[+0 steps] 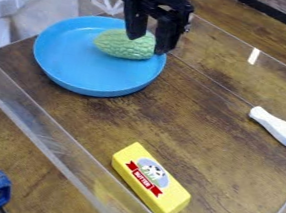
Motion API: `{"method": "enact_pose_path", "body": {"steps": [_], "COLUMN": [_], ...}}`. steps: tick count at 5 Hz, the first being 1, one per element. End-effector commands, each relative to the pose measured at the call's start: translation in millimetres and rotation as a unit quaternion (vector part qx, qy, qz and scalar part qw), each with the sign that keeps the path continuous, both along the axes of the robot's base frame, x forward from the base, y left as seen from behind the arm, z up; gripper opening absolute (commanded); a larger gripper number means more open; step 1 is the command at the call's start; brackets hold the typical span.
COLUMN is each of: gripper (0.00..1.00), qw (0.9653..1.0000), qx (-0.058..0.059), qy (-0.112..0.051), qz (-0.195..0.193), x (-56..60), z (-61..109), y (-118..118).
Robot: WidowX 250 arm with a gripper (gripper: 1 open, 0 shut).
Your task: Put the green object in the blue tray
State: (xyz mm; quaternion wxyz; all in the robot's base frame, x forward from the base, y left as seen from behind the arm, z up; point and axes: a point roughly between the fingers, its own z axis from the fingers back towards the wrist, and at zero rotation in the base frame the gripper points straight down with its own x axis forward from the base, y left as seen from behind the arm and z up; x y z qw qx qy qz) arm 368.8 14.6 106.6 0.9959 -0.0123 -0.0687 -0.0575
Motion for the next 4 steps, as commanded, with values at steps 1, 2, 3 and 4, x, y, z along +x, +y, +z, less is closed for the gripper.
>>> {"method": "enact_pose_path", "body": {"steps": [1, 2, 3, 4], "gripper": [1.00, 1.00, 1.00, 1.00], "qw": [0.9993, 0.9992, 0.9992, 0.9993], "qx": [-0.003, -0.007, -0.010, -0.014], "qy": [-0.038, -0.039, -0.038, -0.036], "qz": [0.001, -0.002, -0.004, -0.004], "x": [11.2, 12.8, 12.9, 12.8], "z": [19.5, 18.7, 19.0, 18.6], "y": [3.0, 1.6, 0.9, 1.5]}}
